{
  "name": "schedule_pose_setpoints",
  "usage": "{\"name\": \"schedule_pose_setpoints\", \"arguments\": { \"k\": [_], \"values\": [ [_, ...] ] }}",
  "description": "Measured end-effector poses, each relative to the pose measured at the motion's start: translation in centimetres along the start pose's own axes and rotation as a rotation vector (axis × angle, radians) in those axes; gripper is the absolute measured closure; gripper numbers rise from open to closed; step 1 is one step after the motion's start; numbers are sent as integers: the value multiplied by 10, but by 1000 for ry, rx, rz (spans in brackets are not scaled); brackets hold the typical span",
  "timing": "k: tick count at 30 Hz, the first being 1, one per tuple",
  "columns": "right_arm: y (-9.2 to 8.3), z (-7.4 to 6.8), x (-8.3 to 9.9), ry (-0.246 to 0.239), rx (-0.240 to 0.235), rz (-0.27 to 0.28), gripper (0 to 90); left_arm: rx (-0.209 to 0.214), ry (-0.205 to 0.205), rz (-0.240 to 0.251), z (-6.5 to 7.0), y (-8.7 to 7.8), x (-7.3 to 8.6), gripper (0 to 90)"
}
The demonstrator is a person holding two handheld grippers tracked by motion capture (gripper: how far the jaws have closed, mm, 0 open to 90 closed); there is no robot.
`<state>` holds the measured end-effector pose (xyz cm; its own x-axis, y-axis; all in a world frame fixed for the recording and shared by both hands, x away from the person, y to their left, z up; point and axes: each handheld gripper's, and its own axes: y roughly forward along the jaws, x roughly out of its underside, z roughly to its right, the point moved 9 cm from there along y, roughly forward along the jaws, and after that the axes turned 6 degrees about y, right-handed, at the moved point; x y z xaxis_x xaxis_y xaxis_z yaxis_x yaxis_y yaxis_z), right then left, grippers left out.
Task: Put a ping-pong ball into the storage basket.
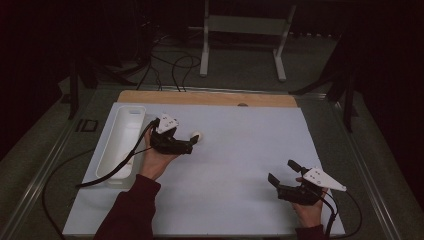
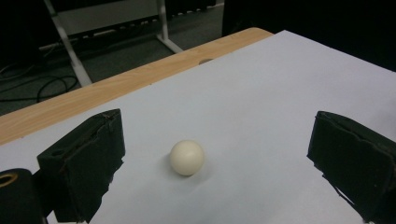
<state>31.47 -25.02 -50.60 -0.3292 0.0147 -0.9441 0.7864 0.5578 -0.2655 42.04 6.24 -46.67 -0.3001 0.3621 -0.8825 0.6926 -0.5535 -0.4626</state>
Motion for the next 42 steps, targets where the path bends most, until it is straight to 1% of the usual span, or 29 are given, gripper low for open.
{"name": "schedule_pose_setpoints", "arguments": {
  "k": [6, 9, 17, 24, 33, 42],
  "values": [
    [0, 0, 0, 0, 0, 0, 77, 4, -1, -7, 1, 4, 0, 40],
    [0, 0, 0, 2, 0, -1, 77, 5, 14, -16, 2, 7, -1, 40],
    [0, 0, 0, 1, -1, -1, 77, 14, 17, -6, 3, 12, -8, 38],
    [1, 0, 0, 1, -1, -2, 77, 16, 23, -8, 0, 15, -10, 37],
    [1, 0, 0, 0, -1, -2, 77, 17, 27, 5, -1, 21, -16, 33],
    [0, 0, 0, 0, -1, -1, 77, 18, 34, -9, -2, 28, -16, 30]
  ]
}}
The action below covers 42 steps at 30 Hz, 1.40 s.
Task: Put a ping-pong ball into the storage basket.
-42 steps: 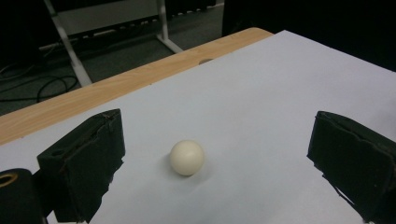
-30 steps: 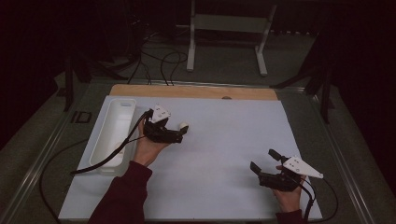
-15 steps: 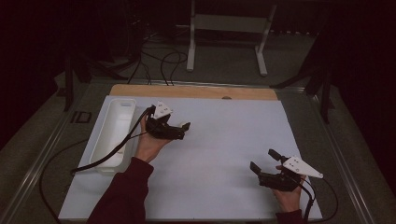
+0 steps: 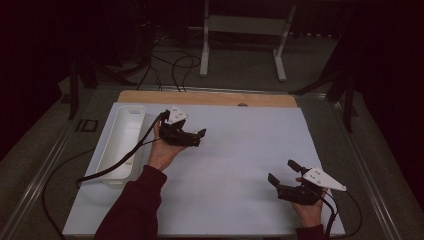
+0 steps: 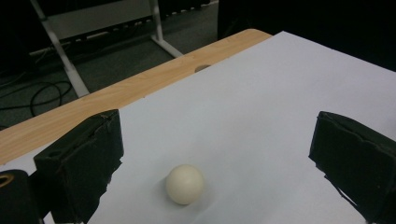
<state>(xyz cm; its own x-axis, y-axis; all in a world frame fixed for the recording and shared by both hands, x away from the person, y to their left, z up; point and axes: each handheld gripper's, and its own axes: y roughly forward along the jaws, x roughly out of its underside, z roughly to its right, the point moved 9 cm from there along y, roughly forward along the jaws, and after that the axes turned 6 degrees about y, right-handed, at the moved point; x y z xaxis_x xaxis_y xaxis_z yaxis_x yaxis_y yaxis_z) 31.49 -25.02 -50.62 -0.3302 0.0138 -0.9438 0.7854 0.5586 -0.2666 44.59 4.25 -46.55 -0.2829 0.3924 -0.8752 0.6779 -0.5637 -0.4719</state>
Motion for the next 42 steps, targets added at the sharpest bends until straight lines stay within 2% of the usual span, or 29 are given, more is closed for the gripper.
{"name": "schedule_pose_setpoints", "arguments": {
  "k": [11, 26, 34, 42],
  "values": [
    [0, 0, 0, 1, -1, 1, 77, -10, -11, 0, -5, 7, -1, 29],
    [0, 0, 0, 1, -3, 2, 77, -19, 0, -8, -10, 18, -4, 20],
    [0, 0, 0, 1, -3, 1, 77, -23, 9, -24, -13, 25, -1, 7],
    [0, 0, 0, 1, -3, -1, 77, -24, -1, -40, -16, 33, 2, 0]
  ]
}}
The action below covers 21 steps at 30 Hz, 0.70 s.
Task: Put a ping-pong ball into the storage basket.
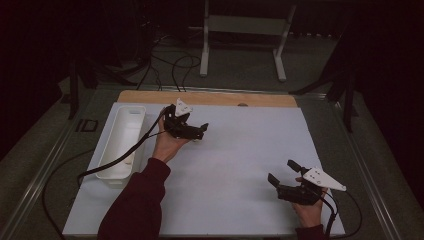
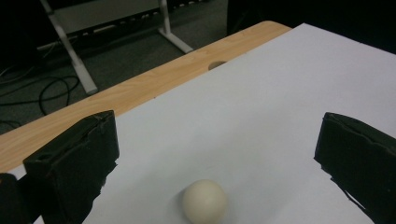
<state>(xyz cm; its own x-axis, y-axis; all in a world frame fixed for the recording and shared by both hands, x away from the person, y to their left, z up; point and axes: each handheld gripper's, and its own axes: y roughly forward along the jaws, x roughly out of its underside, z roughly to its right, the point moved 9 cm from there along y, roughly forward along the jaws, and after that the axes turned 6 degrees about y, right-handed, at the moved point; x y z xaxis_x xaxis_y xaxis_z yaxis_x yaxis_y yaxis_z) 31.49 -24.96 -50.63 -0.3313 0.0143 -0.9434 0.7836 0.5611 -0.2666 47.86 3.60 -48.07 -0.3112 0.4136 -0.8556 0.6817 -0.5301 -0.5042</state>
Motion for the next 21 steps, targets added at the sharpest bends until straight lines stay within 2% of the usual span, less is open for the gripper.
{"name": "schedule_pose_setpoints", "arguments": {
  "k": [21],
  "values": [
    [0, 0, 0, 0, 1, 2, 77, -11, 4, -53, -2, 19, 14, 0]
  ]
}}
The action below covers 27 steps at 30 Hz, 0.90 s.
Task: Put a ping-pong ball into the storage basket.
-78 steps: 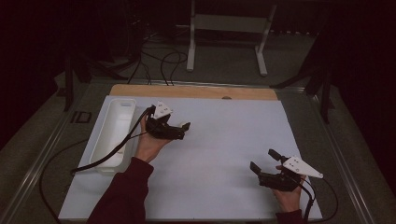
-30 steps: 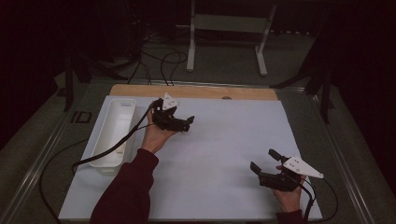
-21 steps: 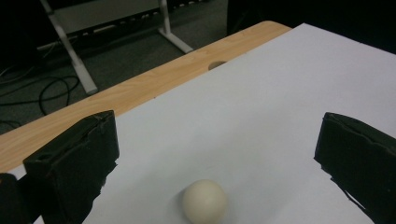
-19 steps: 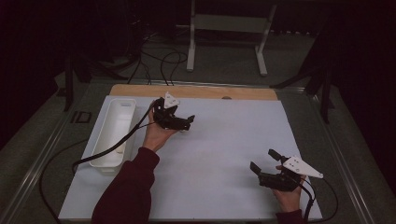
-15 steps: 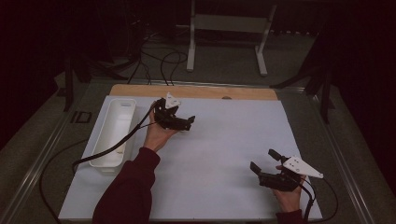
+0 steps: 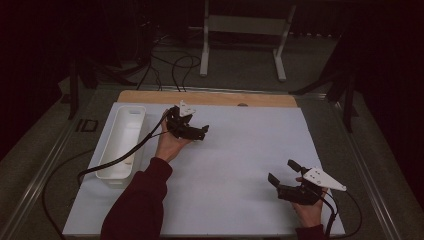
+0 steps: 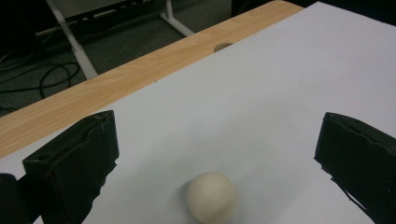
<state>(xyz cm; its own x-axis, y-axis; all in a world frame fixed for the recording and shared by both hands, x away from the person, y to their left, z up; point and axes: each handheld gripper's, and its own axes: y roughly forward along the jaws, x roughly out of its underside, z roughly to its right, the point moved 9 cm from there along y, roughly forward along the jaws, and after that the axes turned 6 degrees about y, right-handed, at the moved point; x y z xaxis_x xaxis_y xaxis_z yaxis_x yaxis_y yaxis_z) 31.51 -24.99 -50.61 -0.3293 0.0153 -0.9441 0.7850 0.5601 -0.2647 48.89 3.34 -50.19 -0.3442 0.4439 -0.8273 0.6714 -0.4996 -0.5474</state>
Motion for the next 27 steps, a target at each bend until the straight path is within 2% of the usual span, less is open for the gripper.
{"name": "schedule_pose_setpoints", "arguments": {
  "k": [27],
  "values": [
    [0, 0, 0, -5, 0, 2, 77, 8, -10, -45, -1, 15, 12, 0]
  ]
}}
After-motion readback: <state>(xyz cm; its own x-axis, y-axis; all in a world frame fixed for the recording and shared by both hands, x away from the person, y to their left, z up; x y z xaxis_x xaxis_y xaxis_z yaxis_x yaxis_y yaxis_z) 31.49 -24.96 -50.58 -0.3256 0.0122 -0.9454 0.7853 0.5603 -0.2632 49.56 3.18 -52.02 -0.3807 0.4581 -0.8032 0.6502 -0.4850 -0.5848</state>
